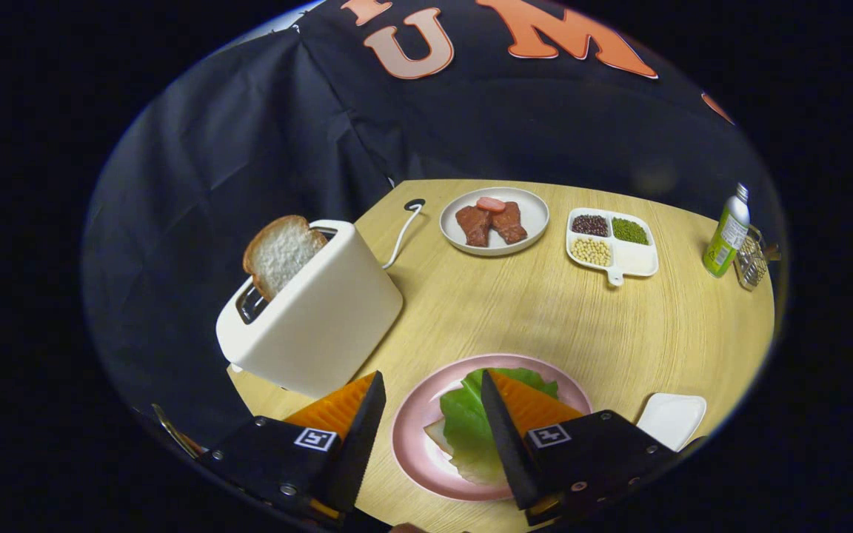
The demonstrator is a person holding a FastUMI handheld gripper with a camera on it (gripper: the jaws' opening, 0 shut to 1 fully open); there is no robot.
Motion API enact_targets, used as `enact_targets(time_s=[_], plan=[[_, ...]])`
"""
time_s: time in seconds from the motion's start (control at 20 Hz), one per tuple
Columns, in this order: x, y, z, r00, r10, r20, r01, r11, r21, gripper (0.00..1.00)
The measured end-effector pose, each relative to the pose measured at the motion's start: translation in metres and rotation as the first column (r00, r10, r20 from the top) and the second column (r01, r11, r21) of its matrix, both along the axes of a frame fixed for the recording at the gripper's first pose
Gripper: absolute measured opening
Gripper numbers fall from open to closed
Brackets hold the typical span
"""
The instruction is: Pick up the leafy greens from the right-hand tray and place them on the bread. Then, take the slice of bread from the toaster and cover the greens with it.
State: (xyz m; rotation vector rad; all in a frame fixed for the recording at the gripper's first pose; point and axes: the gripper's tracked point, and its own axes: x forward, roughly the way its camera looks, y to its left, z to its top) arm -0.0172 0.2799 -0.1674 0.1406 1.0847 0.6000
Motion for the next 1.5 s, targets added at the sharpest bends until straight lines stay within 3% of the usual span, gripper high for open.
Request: enact_targets(time_s=[0.05, 0.2, 0.6, 0.85, 1.1, 1.4, 1.5], plan=[[0.003, 0.008, 0.007, 1.0, 0.007, 0.003, -0.007, 1.0, 0.01, 0.85], [0.012, 0.032, 0.031, 0.999, 0.03, 0.025, -0.031, 0.999, 0.039, 0.91], [0.025, 0.106, 0.079, 0.989, 0.131, 0.069, -0.136, 0.987, 0.087, 0.91], [0.037, 0.147, 0.096, 0.987, 0.153, 0.056, -0.159, 0.981, 0.112, 0.91], [0.047, 0.175, 0.084, 0.986, 0.166, -0.027, -0.162, 0.98, 0.114, 0.91], [0.043, 0.207, 0.058, 0.966, 0.228, -0.119, -0.225, 0.974, 0.036, 0.95], [0.047, 0.208, 0.042, 0.964, 0.218, -0.149, -0.222, 0.975, -0.01, 0.88]])
